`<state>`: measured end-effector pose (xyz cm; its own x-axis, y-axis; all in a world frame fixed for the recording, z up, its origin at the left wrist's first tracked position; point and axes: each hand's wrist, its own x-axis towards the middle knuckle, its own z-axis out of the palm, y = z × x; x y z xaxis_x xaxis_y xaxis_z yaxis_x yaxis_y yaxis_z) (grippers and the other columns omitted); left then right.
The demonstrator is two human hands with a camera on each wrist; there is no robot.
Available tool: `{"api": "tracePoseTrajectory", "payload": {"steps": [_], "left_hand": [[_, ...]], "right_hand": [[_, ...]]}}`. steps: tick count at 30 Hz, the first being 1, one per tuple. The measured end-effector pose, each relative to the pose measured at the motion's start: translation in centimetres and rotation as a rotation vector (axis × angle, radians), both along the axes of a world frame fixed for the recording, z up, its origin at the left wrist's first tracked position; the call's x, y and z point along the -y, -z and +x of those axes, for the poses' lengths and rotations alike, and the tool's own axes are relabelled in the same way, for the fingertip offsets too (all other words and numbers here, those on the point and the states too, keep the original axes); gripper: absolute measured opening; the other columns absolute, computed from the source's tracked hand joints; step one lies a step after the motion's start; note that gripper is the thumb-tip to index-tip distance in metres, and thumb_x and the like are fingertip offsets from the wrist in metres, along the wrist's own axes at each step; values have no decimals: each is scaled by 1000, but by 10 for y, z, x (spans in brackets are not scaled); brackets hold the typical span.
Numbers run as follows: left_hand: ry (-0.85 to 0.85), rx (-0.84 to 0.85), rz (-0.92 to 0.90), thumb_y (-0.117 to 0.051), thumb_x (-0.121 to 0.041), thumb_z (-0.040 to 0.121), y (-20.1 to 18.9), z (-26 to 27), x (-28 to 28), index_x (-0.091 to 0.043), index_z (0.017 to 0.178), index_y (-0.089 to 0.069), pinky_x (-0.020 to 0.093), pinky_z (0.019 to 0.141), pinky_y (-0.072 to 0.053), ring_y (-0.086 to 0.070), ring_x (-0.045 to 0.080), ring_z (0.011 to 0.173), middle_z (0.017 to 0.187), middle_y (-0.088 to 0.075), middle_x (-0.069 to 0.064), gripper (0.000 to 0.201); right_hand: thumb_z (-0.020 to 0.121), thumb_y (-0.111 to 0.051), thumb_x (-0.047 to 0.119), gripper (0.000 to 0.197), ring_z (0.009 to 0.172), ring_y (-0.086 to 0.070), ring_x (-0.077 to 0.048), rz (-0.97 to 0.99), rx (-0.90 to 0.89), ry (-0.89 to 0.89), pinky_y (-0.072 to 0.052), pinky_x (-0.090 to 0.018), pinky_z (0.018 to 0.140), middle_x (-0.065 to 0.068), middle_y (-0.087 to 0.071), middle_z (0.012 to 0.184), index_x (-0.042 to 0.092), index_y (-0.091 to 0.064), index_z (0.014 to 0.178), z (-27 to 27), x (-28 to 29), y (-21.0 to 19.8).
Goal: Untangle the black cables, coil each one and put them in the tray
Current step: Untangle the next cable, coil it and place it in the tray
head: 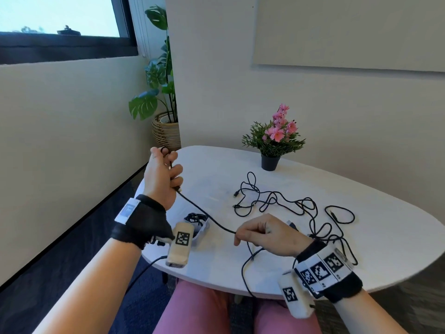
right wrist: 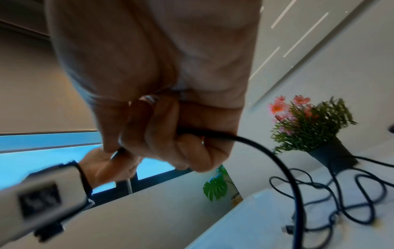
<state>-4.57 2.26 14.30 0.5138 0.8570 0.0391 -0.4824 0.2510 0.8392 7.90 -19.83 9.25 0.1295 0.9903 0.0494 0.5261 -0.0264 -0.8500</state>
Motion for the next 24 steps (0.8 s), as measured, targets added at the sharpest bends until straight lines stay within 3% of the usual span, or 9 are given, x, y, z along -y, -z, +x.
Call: {"api": "tracePoseTrajectory", "payload": {"steps": [3, 6, 8, 9, 12, 14, 17, 20, 24], "left_hand": [[-7, -466, 471, -24, -31, 102, 5, 2, 11, -18, 90, -48, 19, 44, -28, -31, 9, 53, 78, -51, -7, 30], [168, -802, 855, -17, -43, 102, 24, 5, 25, -12, 97, -58, 28, 65, -36, -44, 6, 62, 82, -59, -8, 52], [340, -822, 878, -13, -61, 92, 34, 6, 35, -13, 96, -63, 28, 68, -36, -47, 3, 61, 76, -62, -11, 70], [437, -801, 884, -18, -66, 85, 35, 6, 40, -12, 94, -64, 28, 68, -37, -47, 2, 60, 72, -63, -13, 72], [672, -699, 941, -55, -61, 69, 39, 6, 55, -16, 90, -66, 18, 68, -41, -53, -1, 63, 65, -62, -16, 51], [691, -627, 918, -69, -52, 76, 36, 5, 58, -18, 83, -67, 13, 59, -40, -49, 0, 57, 61, -57, -14, 35], [633, -382, 622, -49, -40, 87, 23, 4, 59, -15, 70, -53, 13, 44, -28, -31, 2, 46, 52, -38, -14, 30], [624, -151, 312, -42, -43, 87, 16, 11, 55, -16, 70, -41, 15, 46, -21, -24, 5, 50, 60, -30, -8, 32], [521, -27, 19, -35, -41, 97, 12, 27, 55, -17, 76, -42, 18, 53, -32, -40, 8, 61, 71, -44, -2, 34]], "right_hand": [[93, -57, 27, 20, 48, -29, -32, 84, 20, -29, -25, -32, 49, -8, -40, 50, 22, -74, 83, -2, 3, -22], [90, -61, 28, 18, 60, -52, -41, 197, 35, 26, -43, -43, 57, -22, -63, 66, 21, -75, 80, 1, 0, -45], [88, -63, 30, 18, 69, -59, -43, 266, 46, 108, -48, -43, 64, -28, -67, 78, 19, -75, 81, 7, -4, -55], [88, -63, 25, 16, 72, -62, -39, 303, 56, 156, -50, -40, 67, -22, -70, 78, 17, -76, 81, 11, -6, -59], [88, -62, 12, 15, 77, -65, -29, 381, 57, 278, -52, -30, 73, -13, -74, 80, 9, -75, 81, 22, -11, -65], [89, -61, 13, 16, 64, -61, -24, 411, 17, 351, -47, -16, 65, -14, -71, 71, 8, -74, 83, 27, -11, -63], [90, -59, 11, 18, 40, -47, -3, 447, -123, 485, -35, -7, 51, 13, -54, 40, -3, -70, 88, 34, -11, -57], [91, -58, 10, 18, 39, -46, 4, 450, -193, 548, -35, -5, 48, 18, -47, 36, -5, -68, 89, 35, -16, -50], [94, -53, 12, 20, 35, -29, -1, 441, -255, 559, -31, -7, 41, 8, -32, 48, 0, -69, 93, 34, -30, -41]]}}
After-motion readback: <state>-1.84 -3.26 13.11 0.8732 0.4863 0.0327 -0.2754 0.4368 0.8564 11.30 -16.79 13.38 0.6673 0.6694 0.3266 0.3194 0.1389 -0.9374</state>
